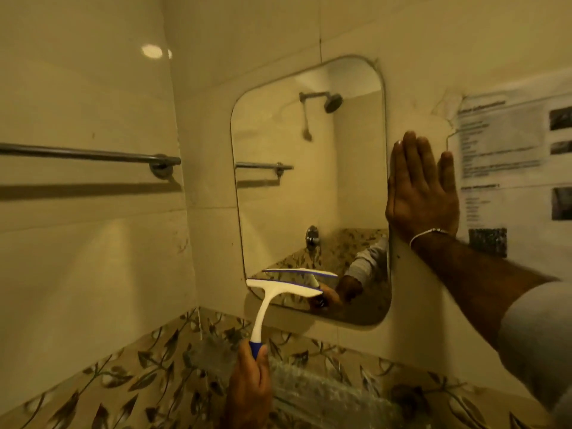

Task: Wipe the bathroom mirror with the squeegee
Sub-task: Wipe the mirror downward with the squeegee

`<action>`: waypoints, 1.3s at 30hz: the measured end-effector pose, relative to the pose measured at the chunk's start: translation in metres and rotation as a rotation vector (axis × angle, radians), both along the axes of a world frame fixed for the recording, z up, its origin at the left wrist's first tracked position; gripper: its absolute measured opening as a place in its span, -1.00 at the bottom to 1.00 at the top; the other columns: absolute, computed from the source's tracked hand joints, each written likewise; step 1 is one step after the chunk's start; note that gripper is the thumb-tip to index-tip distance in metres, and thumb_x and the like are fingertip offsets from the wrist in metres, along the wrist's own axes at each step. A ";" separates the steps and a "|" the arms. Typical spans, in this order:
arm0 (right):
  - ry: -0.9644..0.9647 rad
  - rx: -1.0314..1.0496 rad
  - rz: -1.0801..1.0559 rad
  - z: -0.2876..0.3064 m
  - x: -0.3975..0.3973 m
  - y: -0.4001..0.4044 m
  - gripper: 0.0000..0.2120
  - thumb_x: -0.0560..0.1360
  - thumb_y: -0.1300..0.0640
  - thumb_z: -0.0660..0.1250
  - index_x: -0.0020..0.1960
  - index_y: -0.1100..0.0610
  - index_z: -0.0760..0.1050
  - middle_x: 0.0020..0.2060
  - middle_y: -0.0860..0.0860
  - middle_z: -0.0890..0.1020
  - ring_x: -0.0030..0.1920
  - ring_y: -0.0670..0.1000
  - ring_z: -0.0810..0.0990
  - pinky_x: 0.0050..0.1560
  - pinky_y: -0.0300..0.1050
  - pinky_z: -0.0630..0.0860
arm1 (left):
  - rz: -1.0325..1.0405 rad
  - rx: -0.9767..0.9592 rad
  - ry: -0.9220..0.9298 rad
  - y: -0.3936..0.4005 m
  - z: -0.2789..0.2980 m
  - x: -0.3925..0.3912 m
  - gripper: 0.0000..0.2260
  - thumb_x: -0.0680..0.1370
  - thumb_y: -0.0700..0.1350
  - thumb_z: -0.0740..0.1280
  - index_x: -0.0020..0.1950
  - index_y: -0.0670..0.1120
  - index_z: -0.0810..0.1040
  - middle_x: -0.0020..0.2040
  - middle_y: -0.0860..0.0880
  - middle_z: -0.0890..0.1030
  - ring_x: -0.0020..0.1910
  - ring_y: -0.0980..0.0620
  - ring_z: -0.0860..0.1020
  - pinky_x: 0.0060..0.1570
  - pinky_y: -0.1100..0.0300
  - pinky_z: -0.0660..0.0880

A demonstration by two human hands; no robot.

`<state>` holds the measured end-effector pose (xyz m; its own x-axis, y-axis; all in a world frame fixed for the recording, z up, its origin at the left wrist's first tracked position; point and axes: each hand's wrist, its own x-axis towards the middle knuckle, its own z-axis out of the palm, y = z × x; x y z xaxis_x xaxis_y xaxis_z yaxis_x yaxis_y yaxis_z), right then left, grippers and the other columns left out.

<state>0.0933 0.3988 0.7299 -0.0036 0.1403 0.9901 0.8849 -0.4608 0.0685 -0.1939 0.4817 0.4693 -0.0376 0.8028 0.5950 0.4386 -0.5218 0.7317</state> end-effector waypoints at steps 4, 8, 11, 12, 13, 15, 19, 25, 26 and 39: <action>-0.003 -0.003 0.000 -0.001 0.002 0.001 -0.37 0.63 0.10 0.05 0.64 0.20 -0.05 0.63 0.13 -0.07 0.62 0.12 -0.11 0.58 0.13 -0.20 | -0.097 0.192 -0.054 0.005 0.070 0.010 -0.80 0.58 0.08 0.10 0.12 0.01 0.32 -0.37 -0.01 0.48 -0.50 0.06 0.46 -0.56 0.27 0.36; 0.001 0.001 0.049 -0.001 -0.001 0.001 -0.32 0.55 0.19 0.10 0.62 0.23 0.00 0.62 0.16 -0.03 0.62 0.15 -0.07 0.58 0.16 -0.12 | -0.205 0.312 -0.140 0.007 0.159 0.024 -0.92 0.63 -0.02 0.14 0.08 0.10 0.25 -0.25 -0.08 0.55 -0.42 -0.04 0.55 -0.54 0.11 0.51; 0.025 0.002 0.097 -0.013 -0.005 0.003 -0.40 0.60 0.15 0.05 0.62 0.22 0.05 0.63 0.14 0.00 0.62 0.13 -0.04 0.59 0.09 -0.14 | -0.209 0.406 -0.189 0.010 0.215 0.037 -0.92 0.64 0.01 0.14 0.09 0.09 0.26 -0.31 -0.08 0.51 -0.47 0.02 0.49 -0.51 0.09 0.48; 0.018 0.002 0.105 -0.019 -0.005 0.003 -0.43 0.63 0.09 0.01 0.61 0.22 0.07 0.62 0.14 0.02 0.62 0.12 -0.03 0.59 0.07 -0.15 | -0.200 0.446 -0.203 0.012 0.231 0.042 -0.91 0.64 0.01 0.14 0.11 0.05 0.27 -0.33 -0.06 0.49 -0.49 0.08 0.45 -0.52 0.15 0.45; 0.000 0.001 0.104 -0.024 -0.004 0.003 -0.44 0.64 0.06 0.00 0.60 0.22 0.10 0.62 0.14 0.04 0.62 0.12 0.00 0.59 0.06 -0.14 | -0.195 0.483 -0.216 0.013 0.247 0.047 -0.89 0.64 0.00 0.14 0.12 0.02 0.27 -0.34 -0.03 0.47 -0.49 0.13 0.43 -0.53 0.25 0.42; -0.048 0.000 0.098 -0.032 0.000 0.002 -0.44 0.63 0.05 0.00 0.58 0.25 0.16 0.61 0.16 0.11 0.61 0.14 0.06 0.59 0.10 -0.08 | -0.192 0.536 -0.235 0.014 0.274 0.057 -0.84 0.64 0.00 0.14 0.15 -0.05 0.29 -0.33 0.01 0.46 -0.48 0.15 0.44 -0.53 0.36 0.37; -0.079 0.001 0.076 -0.036 0.005 0.003 -0.43 0.60 0.08 0.04 0.56 0.27 0.20 0.59 0.19 0.15 0.60 0.17 0.10 0.58 0.16 0.01 | -0.207 0.571 -0.266 0.020 0.319 0.076 -0.78 0.65 0.03 0.14 0.19 -0.08 0.27 -0.26 -0.05 0.51 -0.40 0.08 0.51 -0.45 0.29 0.45; -0.081 0.016 0.095 -0.037 0.006 0.004 -0.40 0.55 0.16 0.15 0.56 0.27 0.20 0.58 0.20 0.17 0.59 0.17 0.10 0.57 0.18 0.04 | -0.228 0.489 -0.302 0.020 0.359 0.101 -0.75 0.65 0.03 0.13 0.21 -0.11 0.26 -0.26 0.05 0.46 -0.45 0.17 0.48 -0.55 0.45 0.38; -0.080 0.015 0.091 -0.038 0.006 0.004 -0.40 0.55 0.16 0.15 0.56 0.27 0.20 0.58 0.20 0.17 0.60 0.17 0.10 0.56 0.18 0.04 | -0.225 0.489 -0.296 0.019 0.361 0.105 -0.75 0.65 0.04 0.13 0.20 -0.11 0.26 -0.24 0.04 0.47 -0.43 0.17 0.49 -0.54 0.45 0.38; -0.062 0.000 0.096 -0.037 0.002 0.003 -0.42 0.60 0.08 0.00 0.58 0.26 0.16 0.59 0.19 0.14 0.60 0.16 0.08 0.58 0.14 -0.01 | -0.225 0.458 -0.181 0.023 0.297 0.123 -0.72 0.64 0.09 0.10 0.22 -0.07 0.20 -0.11 -0.11 0.59 -0.30 0.03 0.61 -0.39 0.16 0.61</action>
<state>0.0954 0.4021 0.6927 -0.0784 0.1366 0.9875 0.9190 -0.3740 0.1247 -0.0712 0.5047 0.7665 -0.0291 0.4625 0.8862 0.1674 -0.8718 0.4604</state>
